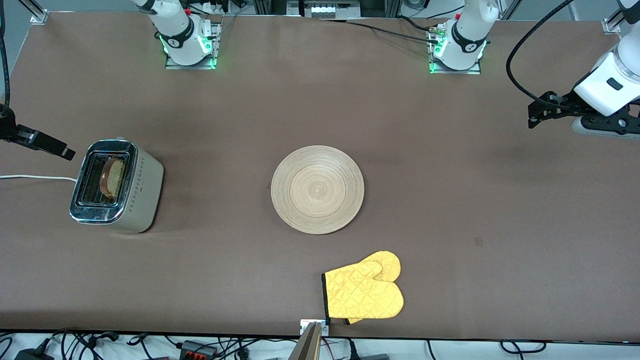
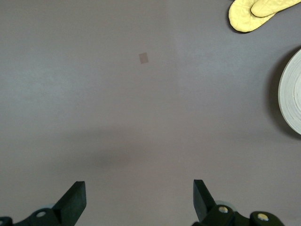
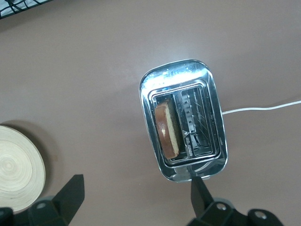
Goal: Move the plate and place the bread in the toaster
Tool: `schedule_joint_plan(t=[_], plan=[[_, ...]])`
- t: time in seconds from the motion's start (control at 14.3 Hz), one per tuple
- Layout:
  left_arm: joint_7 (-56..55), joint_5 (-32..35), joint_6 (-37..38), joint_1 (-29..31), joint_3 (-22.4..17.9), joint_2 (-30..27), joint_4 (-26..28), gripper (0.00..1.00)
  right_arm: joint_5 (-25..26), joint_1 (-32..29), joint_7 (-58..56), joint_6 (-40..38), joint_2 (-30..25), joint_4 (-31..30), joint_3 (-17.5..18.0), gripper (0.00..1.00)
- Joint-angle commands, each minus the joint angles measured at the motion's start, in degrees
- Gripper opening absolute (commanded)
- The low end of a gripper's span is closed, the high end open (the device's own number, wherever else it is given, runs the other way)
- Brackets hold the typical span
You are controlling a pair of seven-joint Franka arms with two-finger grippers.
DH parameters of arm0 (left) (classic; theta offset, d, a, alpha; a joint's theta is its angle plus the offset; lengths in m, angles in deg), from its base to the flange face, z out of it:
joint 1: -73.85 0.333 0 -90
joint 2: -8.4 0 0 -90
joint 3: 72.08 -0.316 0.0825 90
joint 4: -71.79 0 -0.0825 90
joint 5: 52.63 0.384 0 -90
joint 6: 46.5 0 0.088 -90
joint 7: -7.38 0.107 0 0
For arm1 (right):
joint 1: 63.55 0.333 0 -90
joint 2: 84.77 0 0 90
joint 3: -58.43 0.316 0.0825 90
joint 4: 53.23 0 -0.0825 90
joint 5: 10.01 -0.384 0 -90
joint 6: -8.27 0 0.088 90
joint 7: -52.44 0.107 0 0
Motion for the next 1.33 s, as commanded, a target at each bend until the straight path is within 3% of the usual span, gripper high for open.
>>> schedule_joint_plan(t=[0.0, 0.28, 0.42, 1.26], plan=[[-0.36, -0.06, 0.6, -0.32, -0.01, -1.01, 0.34, 1.0, 3.59, -0.67, -1.07, -0.1, -0.75, -0.04, 0.87, 1.0], [-0.36, -0.06, 0.6, -0.32, -0.01, -1.01, 0.34, 1.0, 5.54, -0.84, -1.94, 0.42, -1.72, -1.27, 0.87, 1.0], [-0.36, -0.06, 0.6, -0.32, -0.01, -1.01, 0.34, 1.0, 9.04, -0.67, -4.92, 0.52, -1.46, -1.19, 0.96, 1.0], [-0.37, 0.03, 0.6, -0.32, 0.43, -0.84, 0.25, 1.0, 8.53, 0.48, -4.94, -0.19, 0.12, -0.04, 1.05, 1.0]])
